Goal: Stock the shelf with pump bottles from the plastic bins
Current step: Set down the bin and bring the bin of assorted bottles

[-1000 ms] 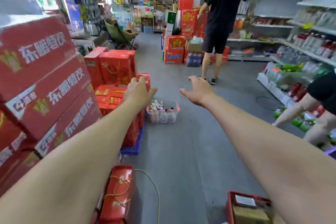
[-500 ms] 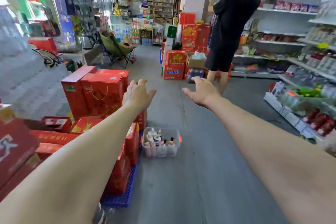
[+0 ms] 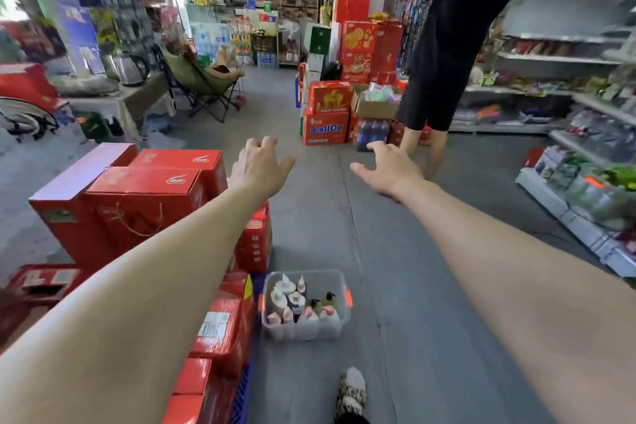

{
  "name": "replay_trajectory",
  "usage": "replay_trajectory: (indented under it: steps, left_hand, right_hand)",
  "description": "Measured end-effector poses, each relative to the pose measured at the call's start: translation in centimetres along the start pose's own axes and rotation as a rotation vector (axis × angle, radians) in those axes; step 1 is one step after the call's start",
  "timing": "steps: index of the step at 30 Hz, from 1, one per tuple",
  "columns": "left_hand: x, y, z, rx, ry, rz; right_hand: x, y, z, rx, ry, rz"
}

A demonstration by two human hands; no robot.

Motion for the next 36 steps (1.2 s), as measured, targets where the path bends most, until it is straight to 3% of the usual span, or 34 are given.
replay_trajectory:
  steps: [8,16,28,36]
  left_hand:
    - [12.3,2.1,17.6,-0.136,0.061,0.010]
    - [27.0,6.3,26.9,-0.325,0.260,-0.025]
    - [50.5,22.1,20.1,-0.642,0.699,-0.081]
    - [64.7,31.0,12.9,-0.843,0.811,-0.168]
  right_hand:
    - [9.1,-5.4,19.9,0.005,0.144,0.017]
    - [21.9,-13.4,32.8,0.116,0.399,0.011]
    - [46.3,-27.6,28.0,0.496,0.761,0.124]
    - [61.0,-36.2,21.5,0.781,0.779,0.306]
Point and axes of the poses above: each hand's wrist, its own z-axis towards the middle knuckle, its own x-axis out of the palm, y = z × x, the point moved 9 cm from there along z, towards the middle knuckle, and after that the axes turned 7 degrees about z, right-handed, at the moved point
